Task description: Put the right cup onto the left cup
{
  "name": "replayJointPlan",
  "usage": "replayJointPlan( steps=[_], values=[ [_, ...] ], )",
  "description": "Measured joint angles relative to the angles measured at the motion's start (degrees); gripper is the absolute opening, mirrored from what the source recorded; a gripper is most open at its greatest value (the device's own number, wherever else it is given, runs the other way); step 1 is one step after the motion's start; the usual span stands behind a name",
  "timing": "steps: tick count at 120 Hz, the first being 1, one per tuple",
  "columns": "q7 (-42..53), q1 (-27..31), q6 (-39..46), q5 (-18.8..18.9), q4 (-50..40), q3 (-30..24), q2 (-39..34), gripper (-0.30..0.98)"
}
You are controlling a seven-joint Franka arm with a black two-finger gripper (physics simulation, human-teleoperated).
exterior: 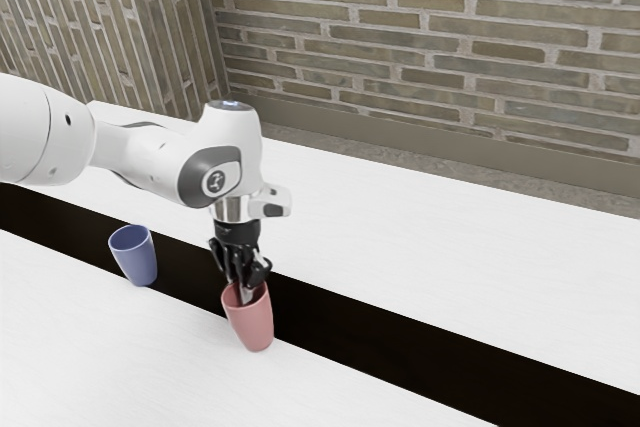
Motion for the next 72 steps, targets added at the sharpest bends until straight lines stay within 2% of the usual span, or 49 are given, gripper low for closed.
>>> replayJointPlan(
  steps=[28,63,72],
  values=[
    [-0.1,0.0,-0.1,0.1,0.0,-0.9,-0.8,-0.06],
    [-0.3,0.3,-1.1,0.4,-0.5,-0.8,-5.5,-0.09],
    [-0.4,0.6,-1.8,1.5,-0.5,-0.5,-8.3,-0.1]
  ],
)
